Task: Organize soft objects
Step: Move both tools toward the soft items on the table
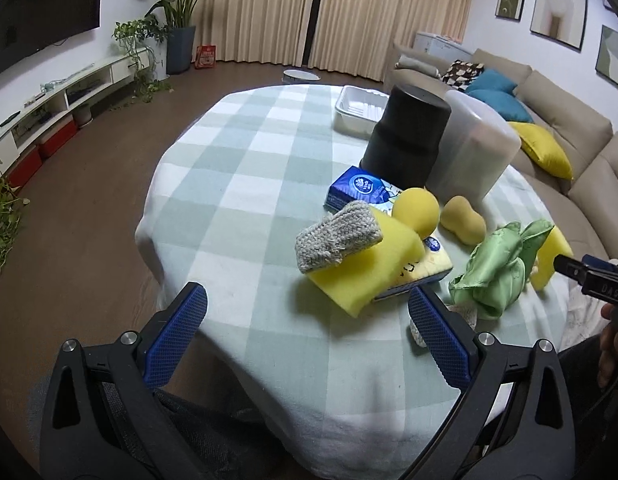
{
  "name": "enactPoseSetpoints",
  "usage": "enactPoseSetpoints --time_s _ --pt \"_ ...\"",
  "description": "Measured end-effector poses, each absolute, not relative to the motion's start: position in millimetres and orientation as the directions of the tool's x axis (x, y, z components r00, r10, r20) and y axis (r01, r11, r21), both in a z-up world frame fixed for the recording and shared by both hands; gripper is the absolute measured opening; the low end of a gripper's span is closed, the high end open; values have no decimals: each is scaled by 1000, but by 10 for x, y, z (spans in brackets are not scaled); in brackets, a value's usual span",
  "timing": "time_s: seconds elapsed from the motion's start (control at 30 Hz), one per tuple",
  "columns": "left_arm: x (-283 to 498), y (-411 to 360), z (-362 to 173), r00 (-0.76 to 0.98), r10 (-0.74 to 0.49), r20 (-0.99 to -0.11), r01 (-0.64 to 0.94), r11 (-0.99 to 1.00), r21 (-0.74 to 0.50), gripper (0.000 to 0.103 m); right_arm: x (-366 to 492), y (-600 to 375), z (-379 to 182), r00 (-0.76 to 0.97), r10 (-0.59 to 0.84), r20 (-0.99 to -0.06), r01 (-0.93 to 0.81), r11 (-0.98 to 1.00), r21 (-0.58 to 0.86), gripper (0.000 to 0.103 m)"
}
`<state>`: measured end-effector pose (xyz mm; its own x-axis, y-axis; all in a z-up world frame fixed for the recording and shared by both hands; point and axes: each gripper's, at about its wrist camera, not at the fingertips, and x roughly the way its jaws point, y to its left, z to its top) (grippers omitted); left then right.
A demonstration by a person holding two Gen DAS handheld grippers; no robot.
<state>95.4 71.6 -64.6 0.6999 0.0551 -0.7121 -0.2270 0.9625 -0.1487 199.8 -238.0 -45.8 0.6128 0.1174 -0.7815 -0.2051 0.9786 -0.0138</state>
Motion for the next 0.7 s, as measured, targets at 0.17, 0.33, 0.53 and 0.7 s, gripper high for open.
enactPoseSetpoints --time_s 0.17,0.33,0.53,0.7 --pt "983 741 -653 699 30 -715 -226 957 -182 102 1993 -2368 -478 612 114 -783 -205 979 -18 98" --pt "1031 739 -641 685 52 -727 -231 962 -149 102 1995 -2367 -450 623 109 -774 -205 978 -27 98" --pt "1101 745 -670 673 57 -737 -219 968 -124 102 2003 -2367 -443 623 107 -775 -206 978 -31 98" --pt "1167 741 -710 659 42 -751 -203 971 -124 102 2012 -2362 -437 625 106 -773 -208 978 -34 98"
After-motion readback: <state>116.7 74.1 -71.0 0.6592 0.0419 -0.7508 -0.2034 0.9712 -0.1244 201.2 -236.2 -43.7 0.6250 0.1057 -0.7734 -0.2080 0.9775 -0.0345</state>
